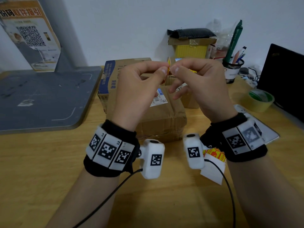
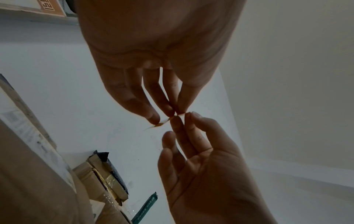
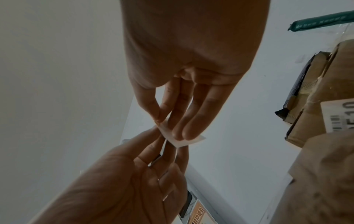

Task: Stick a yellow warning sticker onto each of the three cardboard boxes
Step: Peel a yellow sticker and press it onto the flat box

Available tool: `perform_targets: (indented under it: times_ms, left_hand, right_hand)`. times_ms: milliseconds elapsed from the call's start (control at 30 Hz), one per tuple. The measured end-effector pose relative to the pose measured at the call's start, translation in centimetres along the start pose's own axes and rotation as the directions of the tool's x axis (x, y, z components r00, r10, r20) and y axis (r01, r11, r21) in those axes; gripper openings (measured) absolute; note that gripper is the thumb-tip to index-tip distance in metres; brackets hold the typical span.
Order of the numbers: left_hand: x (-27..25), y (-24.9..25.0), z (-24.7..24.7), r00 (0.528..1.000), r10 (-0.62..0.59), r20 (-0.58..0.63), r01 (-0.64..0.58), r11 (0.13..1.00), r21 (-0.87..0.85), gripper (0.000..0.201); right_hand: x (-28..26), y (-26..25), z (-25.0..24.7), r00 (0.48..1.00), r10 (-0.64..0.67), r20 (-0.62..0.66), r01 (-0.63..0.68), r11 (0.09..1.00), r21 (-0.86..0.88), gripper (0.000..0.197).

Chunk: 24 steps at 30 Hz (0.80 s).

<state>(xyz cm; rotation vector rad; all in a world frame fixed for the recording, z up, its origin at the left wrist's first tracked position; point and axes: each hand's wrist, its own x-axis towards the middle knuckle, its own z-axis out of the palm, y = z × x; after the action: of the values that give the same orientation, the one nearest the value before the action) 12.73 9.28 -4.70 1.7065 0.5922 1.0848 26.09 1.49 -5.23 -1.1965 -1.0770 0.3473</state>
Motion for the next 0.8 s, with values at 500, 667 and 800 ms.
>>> perform_targets:
  times_ms: [500, 667, 800]
  left_hand:
    - [0.08, -0.16, 0.32, 1.0, -0.012, 0.026, 0.014, 0.998, -0.064, 0.015]
    - [-0.08, -0.07, 0.36, 0.999, 0.0, 0.046, 0.005, 0.995, -0.1, 0.018]
    - [0.15, -0.29, 0.41, 1.0, -0.001, 0.022, 0.002, 0.996, -0.086, 0.013]
  right_hand:
    - [-0.12, 0.21, 0.04, 0.993, -0.094, -0.071, 0.082, 0.985, -0.15, 0.015]
    - [-0.21, -0.03, 0.06, 0.988, -0.128, -0.084, 0.112, 0.978, -0.176, 0.013]
    - [-0.21, 0.03, 0.1, 0.986, -0.153, -0.067, 0.139, 0.975, -0.173, 0.012]
